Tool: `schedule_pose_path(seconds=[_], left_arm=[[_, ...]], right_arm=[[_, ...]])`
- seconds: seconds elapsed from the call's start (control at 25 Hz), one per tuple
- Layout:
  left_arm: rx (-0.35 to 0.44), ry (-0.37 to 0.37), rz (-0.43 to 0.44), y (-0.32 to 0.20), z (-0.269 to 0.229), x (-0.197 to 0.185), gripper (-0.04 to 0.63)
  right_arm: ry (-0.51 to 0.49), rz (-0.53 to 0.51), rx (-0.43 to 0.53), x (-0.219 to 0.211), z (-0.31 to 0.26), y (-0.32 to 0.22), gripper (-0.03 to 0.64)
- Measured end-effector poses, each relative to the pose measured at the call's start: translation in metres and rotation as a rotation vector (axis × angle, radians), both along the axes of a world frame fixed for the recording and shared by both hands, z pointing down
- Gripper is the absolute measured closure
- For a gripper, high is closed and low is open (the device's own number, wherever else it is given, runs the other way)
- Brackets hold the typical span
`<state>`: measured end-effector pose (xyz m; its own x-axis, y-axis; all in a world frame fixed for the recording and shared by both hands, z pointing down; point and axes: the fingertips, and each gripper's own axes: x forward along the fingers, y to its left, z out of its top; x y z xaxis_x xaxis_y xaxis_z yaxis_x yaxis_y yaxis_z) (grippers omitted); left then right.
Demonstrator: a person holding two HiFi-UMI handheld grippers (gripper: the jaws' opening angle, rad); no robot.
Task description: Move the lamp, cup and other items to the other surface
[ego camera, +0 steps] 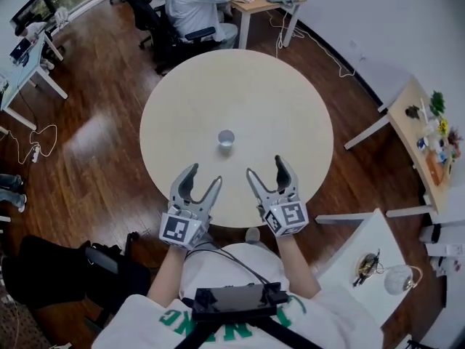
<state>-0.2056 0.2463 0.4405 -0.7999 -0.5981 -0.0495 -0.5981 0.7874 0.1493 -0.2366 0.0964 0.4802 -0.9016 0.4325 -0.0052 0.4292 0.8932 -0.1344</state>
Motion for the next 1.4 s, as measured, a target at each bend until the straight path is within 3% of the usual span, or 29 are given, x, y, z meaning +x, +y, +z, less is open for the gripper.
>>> schedule_pose_path(seconds=[0.28, 0.48, 0.64, 0.8, 0.96, 1.16, 1.2, 1.4], left_arm=[[0.001, -0.022, -0.044, 0.031, 0.01, -0.007, 0.328], [-0.064, 0.008, -0.012, 0.016, 0.01, -0.016, 0.33], [-0.046, 0.011, -0.033, 0.022, 0.024, -0.03, 0.331], [-0.096, 0.029, -0.045, 0.031, 0.04, -0.04, 0.331], [-0.079, 0.047, -0.067, 0.043, 0.048, -0.047, 0.331], [-0.127, 0.131, -0.121, 0.069, 0.069, -0.053, 0.331], [-0.135, 0.144, -0.125, 0.073, 0.074, -0.053, 0.331], [-0.125, 0.194, -0.12, 0.087, 0.101, -0.046, 0.331]], right_arm=[[-0.016, -0.066, 0.005, -0.004, -0.009, 0.032, 0.219], [-0.005, -0.054, 0.022, -0.011, -0.001, 0.026, 0.23], [0.11, -0.061, 0.072, -0.021, 0.05, 0.022, 0.232], [0.231, -0.042, 0.148, -0.03, 0.109, 0.028, 0.23], [0.288, -0.047, 0.231, -0.05, 0.159, 0.045, 0.185], [0.373, -0.086, 0.169, -0.102, 0.206, 0.072, 0.115], [0.406, -0.081, 0.142, -0.113, 0.218, 0.074, 0.067], [0.47, -0.075, 0.174, -0.159, 0.25, 0.088, 0.071]])
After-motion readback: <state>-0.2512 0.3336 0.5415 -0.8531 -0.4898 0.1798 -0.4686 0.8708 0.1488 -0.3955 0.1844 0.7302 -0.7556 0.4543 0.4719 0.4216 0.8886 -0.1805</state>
